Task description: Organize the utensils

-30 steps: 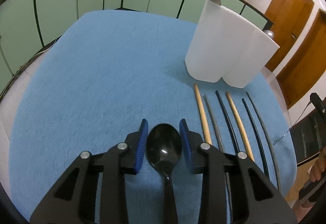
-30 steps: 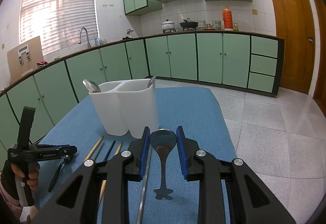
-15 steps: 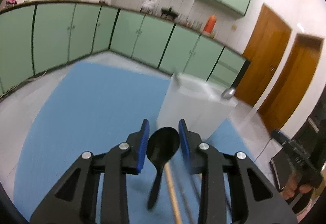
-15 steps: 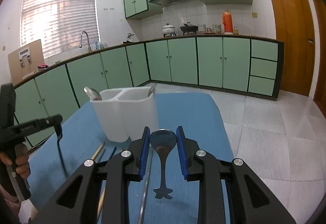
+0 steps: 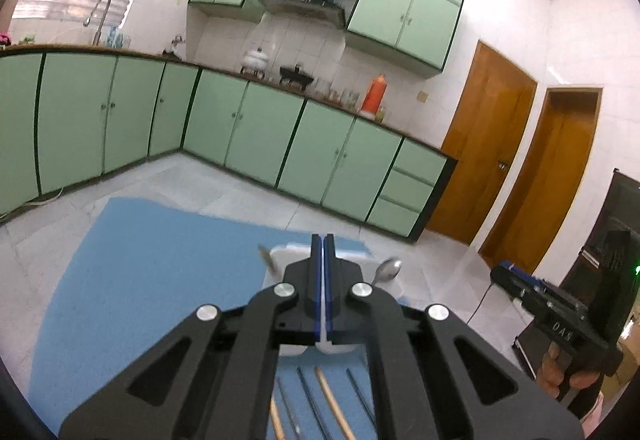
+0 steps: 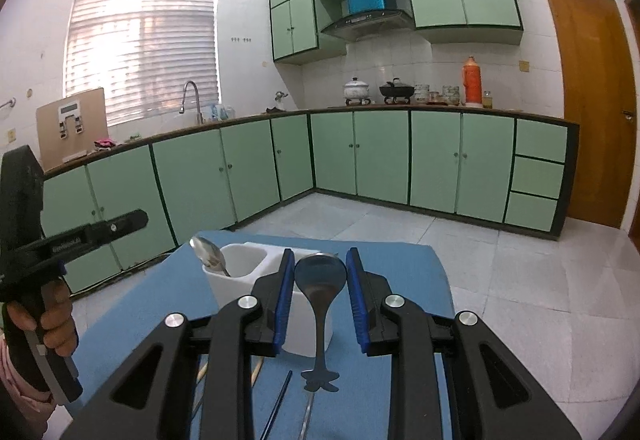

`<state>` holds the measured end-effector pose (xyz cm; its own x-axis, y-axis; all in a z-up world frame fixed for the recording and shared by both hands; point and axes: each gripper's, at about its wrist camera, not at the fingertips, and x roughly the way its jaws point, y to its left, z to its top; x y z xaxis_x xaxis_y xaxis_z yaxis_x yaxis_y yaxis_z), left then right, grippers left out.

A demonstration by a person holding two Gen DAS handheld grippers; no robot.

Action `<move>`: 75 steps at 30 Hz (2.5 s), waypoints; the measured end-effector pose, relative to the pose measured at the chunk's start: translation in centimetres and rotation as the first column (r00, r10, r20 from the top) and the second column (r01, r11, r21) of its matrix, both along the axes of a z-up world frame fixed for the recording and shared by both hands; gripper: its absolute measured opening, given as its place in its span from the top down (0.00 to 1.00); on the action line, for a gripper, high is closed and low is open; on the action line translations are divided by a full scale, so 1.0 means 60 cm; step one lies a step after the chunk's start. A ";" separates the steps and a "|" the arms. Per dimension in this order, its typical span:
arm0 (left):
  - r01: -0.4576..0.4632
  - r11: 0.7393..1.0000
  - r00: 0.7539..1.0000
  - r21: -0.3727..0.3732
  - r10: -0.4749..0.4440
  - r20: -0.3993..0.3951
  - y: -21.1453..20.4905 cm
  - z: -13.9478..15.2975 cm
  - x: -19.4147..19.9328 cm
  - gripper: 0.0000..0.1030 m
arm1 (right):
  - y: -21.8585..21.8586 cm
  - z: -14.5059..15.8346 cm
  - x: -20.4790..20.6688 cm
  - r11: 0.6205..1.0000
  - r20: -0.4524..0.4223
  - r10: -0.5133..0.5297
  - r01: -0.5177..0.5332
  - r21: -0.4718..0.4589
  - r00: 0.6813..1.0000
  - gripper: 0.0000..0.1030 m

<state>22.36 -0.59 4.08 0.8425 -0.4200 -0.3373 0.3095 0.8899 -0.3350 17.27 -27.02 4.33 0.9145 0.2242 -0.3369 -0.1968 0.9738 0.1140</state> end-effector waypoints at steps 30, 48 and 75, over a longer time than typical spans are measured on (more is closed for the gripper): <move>-0.045 0.994 0.880 0.096 0.085 -0.467 0.122 -0.246 -0.058 0.71 | 0.014 -0.071 -0.028 1.000 -0.104 -0.012 0.014 0.017 0.994 0.75; -0.101 0.987 0.933 0.125 0.137 -0.333 0.108 -0.178 -0.060 0.98 | 0.018 -0.062 -0.029 1.000 -0.079 -0.023 0.024 0.013 0.997 0.75; -0.010 0.961 0.858 0.276 0.150 -0.492 0.157 -0.195 -0.046 0.71 | 0.025 -0.057 -0.029 1.000 -0.075 -0.008 0.008 0.004 0.997 0.75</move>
